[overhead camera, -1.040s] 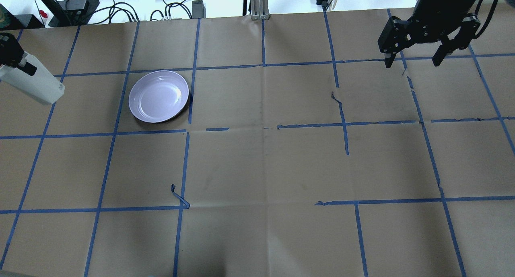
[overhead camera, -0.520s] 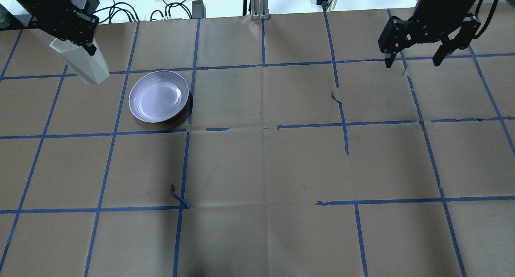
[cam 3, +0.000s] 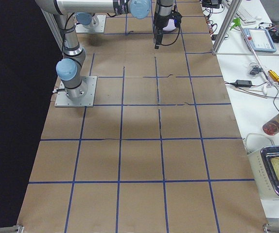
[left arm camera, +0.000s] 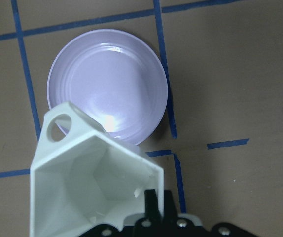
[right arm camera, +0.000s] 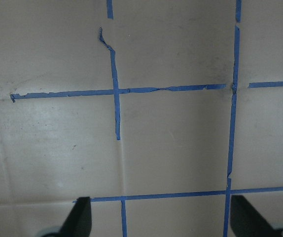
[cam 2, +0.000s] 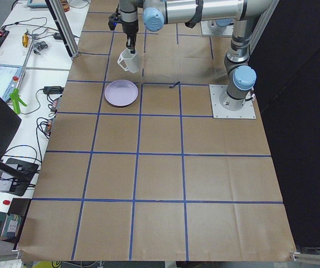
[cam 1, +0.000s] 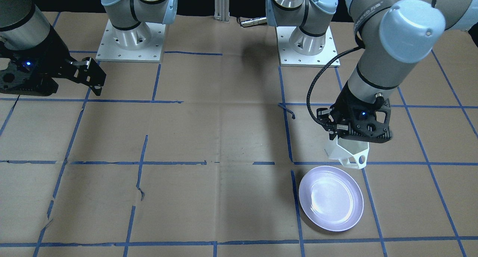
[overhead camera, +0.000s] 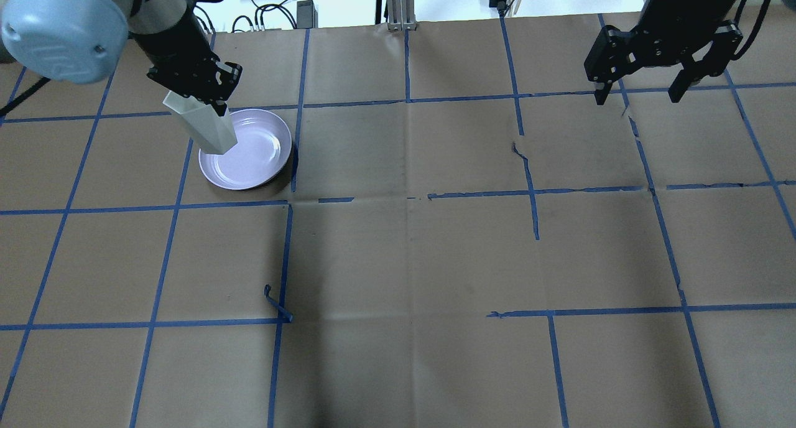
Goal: Flip cup and place on plate
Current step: 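Carry the upright cup with the left gripper over the plate, then lower the cup onto the plate and open the left gripper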
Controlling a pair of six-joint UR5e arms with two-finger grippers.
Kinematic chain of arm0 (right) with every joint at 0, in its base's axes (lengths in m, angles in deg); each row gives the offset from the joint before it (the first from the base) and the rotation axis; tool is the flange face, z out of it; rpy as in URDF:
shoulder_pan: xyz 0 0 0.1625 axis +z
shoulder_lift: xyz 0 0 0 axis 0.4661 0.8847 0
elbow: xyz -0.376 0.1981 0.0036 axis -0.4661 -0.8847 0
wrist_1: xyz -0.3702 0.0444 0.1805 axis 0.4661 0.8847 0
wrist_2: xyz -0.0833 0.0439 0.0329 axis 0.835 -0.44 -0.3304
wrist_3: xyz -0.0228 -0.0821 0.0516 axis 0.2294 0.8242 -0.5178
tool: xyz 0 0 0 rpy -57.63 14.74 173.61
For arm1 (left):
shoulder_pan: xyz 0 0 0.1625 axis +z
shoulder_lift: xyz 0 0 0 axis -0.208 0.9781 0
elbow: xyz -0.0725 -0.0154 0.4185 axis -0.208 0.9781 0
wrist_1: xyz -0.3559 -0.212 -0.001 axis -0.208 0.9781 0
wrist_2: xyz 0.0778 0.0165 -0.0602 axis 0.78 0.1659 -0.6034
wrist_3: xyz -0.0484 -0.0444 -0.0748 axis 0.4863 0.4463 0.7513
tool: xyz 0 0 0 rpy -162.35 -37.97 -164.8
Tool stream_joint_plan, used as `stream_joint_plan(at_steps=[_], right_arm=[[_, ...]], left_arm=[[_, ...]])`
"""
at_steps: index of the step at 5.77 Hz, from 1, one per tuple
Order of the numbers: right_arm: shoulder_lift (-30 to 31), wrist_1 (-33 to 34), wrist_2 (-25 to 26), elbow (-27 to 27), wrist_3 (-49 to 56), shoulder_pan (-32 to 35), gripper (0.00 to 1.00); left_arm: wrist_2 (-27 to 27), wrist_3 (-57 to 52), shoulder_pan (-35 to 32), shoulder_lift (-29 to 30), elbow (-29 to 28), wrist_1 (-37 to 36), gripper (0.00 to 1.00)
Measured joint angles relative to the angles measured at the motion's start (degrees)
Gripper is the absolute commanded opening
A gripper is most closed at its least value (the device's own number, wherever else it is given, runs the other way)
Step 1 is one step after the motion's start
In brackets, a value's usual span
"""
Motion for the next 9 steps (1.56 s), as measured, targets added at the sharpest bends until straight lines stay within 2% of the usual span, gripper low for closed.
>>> stream_joint_plan(at_steps=[2, 3, 5, 6, 8, 9], right_arm=[[0.0, 0.0, 0.0, 0.0, 0.0, 0.0, 1.0], [0.0, 0.0, 0.0, 0.0, 0.0, 0.0, 1.0], [0.0, 0.0, 0.0, 0.0, 0.0, 0.0, 1.0], [0.0, 0.0, 0.0, 0.0, 0.0, 0.0, 1.0], [0.0, 0.0, 0.0, 0.0, 0.0, 0.0, 1.0], [0.0, 0.0, 0.0, 0.0, 0.0, 0.0, 1.0]], left_arm=[[0.04, -5.46, 0.97, 2.8, 8.67, -17.09, 0.0], [-0.05, -7.5, 2.71, 5.46, 10.0, -21.6, 0.0], [-0.25, -9.0, 4.79, 8.38, 10.5, -24.22, 0.0], [-0.3, -8.7, 4.8, 9.03, 10.5, -24.52, 0.11], [-0.55, -7.24, 4.62, 9.93, 10.44, -24.7, 0.75], [-0.75, -6.04, 4.58, 10.37, 10.42, -25.45, 0.98]])
